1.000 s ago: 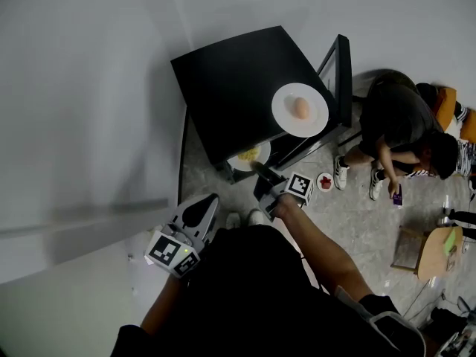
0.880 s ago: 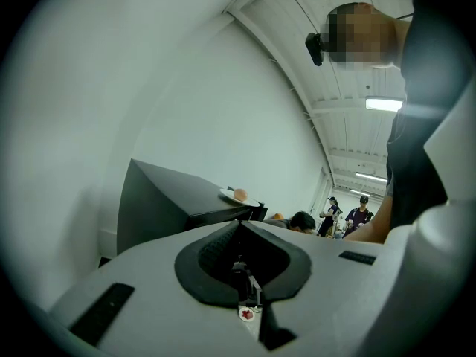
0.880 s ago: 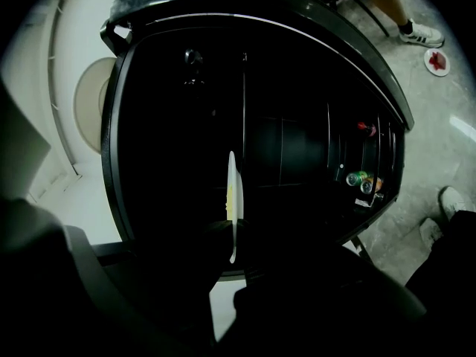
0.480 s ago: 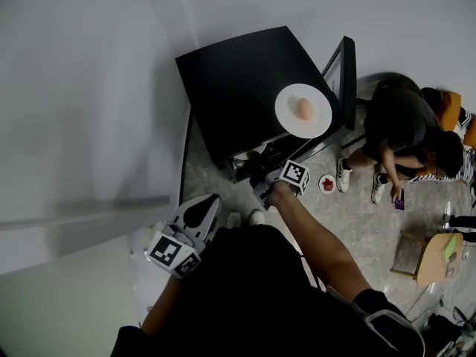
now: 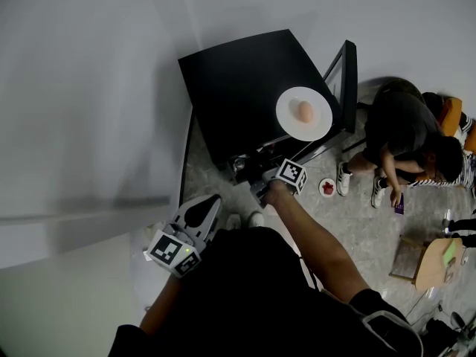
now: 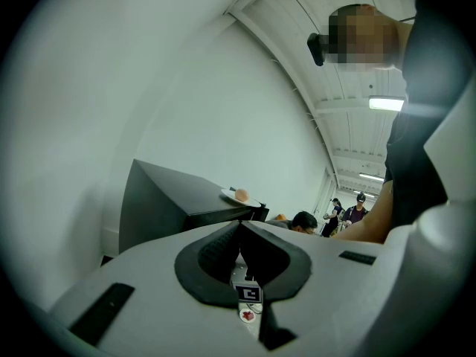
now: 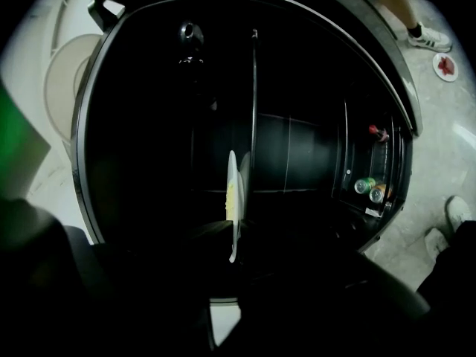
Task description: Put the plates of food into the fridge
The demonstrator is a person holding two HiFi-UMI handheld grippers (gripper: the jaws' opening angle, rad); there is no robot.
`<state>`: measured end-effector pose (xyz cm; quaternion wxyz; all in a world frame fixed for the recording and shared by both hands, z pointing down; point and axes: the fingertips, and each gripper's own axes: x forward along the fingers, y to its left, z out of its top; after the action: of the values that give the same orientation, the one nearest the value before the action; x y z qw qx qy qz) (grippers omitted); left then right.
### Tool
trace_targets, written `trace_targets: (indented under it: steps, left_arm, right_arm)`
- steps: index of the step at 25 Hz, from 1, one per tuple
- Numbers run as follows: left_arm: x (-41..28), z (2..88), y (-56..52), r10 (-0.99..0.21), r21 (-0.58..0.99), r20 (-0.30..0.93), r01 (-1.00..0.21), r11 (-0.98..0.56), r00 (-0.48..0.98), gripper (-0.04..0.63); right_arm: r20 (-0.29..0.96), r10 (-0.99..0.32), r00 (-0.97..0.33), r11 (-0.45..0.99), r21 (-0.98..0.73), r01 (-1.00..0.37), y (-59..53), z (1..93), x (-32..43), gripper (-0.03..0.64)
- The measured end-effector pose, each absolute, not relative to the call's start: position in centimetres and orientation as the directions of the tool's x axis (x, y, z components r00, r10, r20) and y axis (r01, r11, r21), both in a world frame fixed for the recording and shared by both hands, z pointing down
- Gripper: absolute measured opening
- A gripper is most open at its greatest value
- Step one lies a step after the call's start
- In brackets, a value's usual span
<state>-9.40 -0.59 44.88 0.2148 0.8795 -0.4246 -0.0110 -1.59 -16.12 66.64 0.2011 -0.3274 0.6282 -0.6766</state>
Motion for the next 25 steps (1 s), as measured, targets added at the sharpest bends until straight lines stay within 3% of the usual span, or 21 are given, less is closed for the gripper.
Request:
trace_targets:
  steps: [7,11,25]
  left_arm:
    - [-9.6,44.9,-0.7,-0.752,0.384,0.157,-0.741,-0.550,0.640,0.025]
    - [-9.8,44.9,-0.8,-0.752,0.391,0.149,-0.737,-0.552,0.642,0.024]
    - [-8.7,44.8,-0.5,-0.719,0.389,0.139,-0.706,-0.593,0.681,0.024]
  right_arm:
    - [0.218,-0.649,-0.729,-0.066,-0.970,-0.232,-14.1,66.0,0.0,0.103]
    - [0.206,-0.645,-0.736,0.034,-0.954,-0.297,-12.4,64.4,1.2,0.028]
    - [0.049,-0.589,-0.806,0.546,-0.712,-0.442,-6.1,52.4,1.8,0.026]
